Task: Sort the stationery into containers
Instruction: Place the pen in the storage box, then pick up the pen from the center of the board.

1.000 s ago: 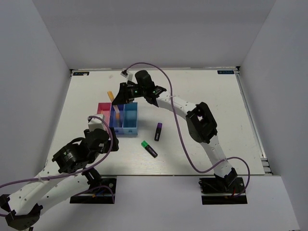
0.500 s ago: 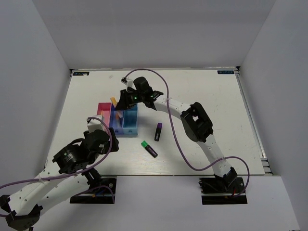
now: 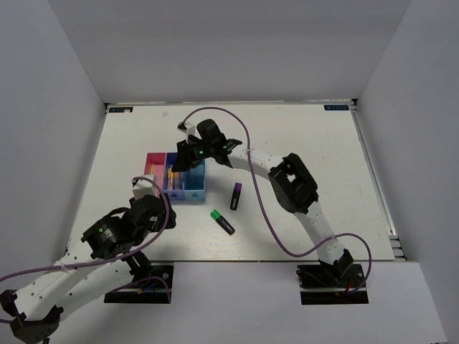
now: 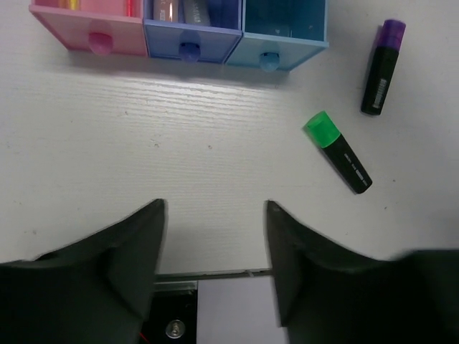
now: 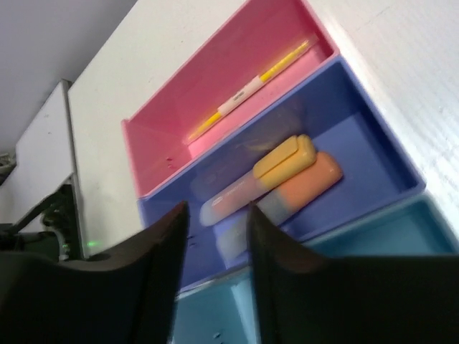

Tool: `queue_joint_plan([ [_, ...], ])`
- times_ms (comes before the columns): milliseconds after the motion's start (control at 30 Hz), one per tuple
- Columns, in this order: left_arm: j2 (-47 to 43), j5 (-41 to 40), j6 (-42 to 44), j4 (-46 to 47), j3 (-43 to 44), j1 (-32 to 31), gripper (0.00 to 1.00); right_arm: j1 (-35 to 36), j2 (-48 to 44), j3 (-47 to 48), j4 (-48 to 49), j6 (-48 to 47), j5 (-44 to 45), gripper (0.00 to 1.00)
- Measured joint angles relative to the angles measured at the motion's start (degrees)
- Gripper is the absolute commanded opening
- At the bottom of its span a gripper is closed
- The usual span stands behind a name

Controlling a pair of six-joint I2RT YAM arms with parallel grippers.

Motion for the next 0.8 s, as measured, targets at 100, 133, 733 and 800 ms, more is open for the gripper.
queue_joint_plan([
  [100,1.29,1.31,0.37,1.33,0.0,0.04,0.29,-0.26,-3.43,-1.01,-4.24,-3.61,0.44,0.0],
  [133,2.23,1.9,0.74,1.9,0.02,0.04,0.11,-0.42,-5.33,-1.16,-6.84,-5.16,1.05,0.0],
  [733,46.64,5.68,-12.31,10.34,12.07,-12.37,0.75,-21.42,-47.01,-46.58,-32.39,-20.22,22.21,0.0],
  [800,48.15,5.27,-15.34,10.4,12.07,-12.33,0.77,-24.83,-50.01,-53.02,-34.16,-20.26,22.1,0.0],
])
